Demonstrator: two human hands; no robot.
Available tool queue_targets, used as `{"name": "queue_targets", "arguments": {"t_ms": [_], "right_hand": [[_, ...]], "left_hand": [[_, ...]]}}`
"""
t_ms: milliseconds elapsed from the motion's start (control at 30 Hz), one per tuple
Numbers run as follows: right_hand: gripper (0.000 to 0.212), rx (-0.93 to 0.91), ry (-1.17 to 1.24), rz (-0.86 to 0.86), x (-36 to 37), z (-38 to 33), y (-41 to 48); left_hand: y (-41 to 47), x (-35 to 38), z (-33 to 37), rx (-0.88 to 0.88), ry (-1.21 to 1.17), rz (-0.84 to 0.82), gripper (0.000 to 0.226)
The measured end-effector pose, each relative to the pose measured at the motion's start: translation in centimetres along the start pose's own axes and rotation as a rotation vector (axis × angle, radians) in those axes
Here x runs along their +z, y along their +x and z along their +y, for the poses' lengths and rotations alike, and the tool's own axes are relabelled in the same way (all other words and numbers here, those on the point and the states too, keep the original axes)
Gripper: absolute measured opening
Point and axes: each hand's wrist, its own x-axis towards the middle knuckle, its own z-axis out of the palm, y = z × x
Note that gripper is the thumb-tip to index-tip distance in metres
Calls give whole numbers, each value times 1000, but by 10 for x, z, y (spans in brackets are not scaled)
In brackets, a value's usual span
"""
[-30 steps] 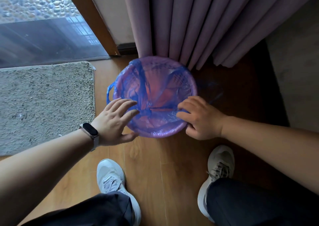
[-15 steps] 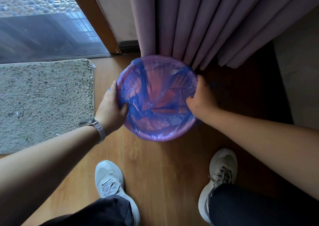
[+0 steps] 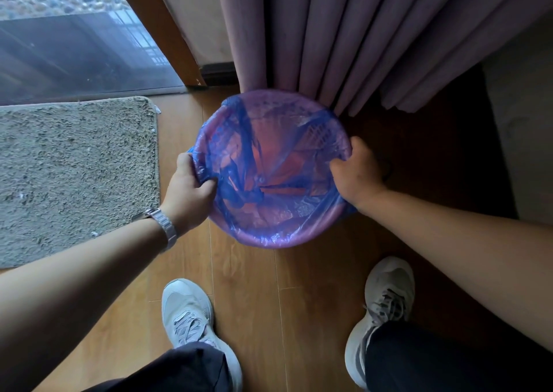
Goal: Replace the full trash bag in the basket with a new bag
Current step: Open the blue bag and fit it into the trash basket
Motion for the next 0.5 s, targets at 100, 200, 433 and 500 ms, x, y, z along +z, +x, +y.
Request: {"name": "queue_targets", "arguments": {"t_ms": [100, 200, 433, 500], "right_hand": [[19, 8, 22, 9, -5, 0, -1], [20, 16, 23, 11, -18, 1, -2], [17, 25, -135, 51, -54, 9, 3], [17, 4, -173, 40, -59, 14, 4]], "left_hand": [[4, 0, 7, 20, 50, 2, 30], [3, 6, 23, 21, 76, -13, 40], [-2, 18, 46, 150, 119, -6, 49], [2, 19, 50, 171, 141, 28, 56]]}}
